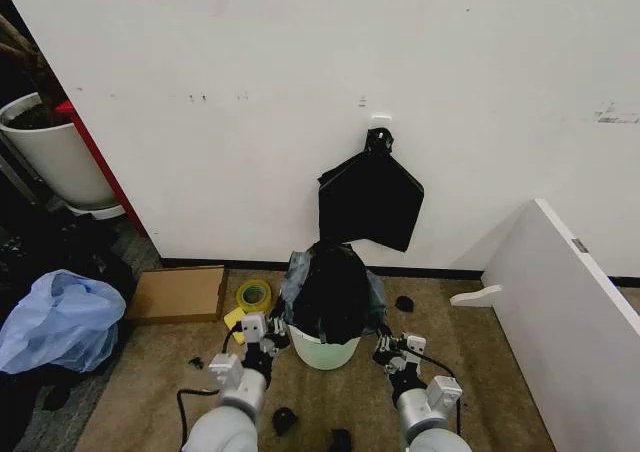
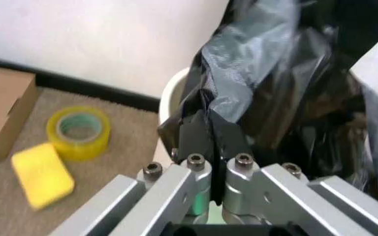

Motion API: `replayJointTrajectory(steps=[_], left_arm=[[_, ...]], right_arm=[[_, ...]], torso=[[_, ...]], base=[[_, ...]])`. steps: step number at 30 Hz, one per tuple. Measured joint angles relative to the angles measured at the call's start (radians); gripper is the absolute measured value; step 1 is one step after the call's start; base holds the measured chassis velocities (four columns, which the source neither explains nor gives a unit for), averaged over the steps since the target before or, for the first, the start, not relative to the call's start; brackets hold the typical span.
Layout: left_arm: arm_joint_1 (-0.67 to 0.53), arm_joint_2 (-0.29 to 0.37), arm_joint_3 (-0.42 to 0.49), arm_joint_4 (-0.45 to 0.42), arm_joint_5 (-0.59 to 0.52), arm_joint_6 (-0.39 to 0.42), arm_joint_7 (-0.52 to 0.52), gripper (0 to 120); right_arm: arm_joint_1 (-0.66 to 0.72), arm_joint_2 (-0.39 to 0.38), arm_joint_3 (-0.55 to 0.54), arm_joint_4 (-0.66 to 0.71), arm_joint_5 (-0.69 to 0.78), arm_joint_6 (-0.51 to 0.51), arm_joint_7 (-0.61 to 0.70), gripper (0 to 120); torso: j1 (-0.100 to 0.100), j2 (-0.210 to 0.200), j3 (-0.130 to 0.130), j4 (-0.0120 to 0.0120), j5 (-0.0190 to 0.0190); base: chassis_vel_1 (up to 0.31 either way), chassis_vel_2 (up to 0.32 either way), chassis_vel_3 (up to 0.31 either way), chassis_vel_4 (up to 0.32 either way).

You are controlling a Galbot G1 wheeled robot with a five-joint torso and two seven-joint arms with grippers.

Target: Place the garbage bag over the trash bin.

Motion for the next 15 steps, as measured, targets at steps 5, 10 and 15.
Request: replayJointTrajectory(steps=[5, 10, 15], left_arm=[[0.042, 0.006, -0.004, -0.002, -0.005, -0.001, -0.005, 0], [0.052, 0.012, -0.006, 0.009, -0.025, 0.001, -0.01, 0], [0.036, 0.017, -0.008, 0.024, -0.079, 0.032, -0.03, 0]], right_arm=[[0.003, -0.004, -0.01, 0.006, -0.025, -0.05, 0.024, 0], [0.005, -0.008, -0.011, -0.005, -0.061, -0.092, 0.043, 0], [0.01, -0.017, -0.01, -0.017, -0.093, -0.144, 0.067, 0]], torso=[[0.0, 0.0, 0.0, 0.0, 0.0], [0.0, 0.0, 0.0, -0.0001, 0.0], [0.0, 0.0, 0.0, -0.0002, 0.0]], base=[[0.0, 0.0, 0.0, 0.0], [0.0, 0.0, 0.0, 0.0], [0.0, 0.0, 0.0, 0.0]])
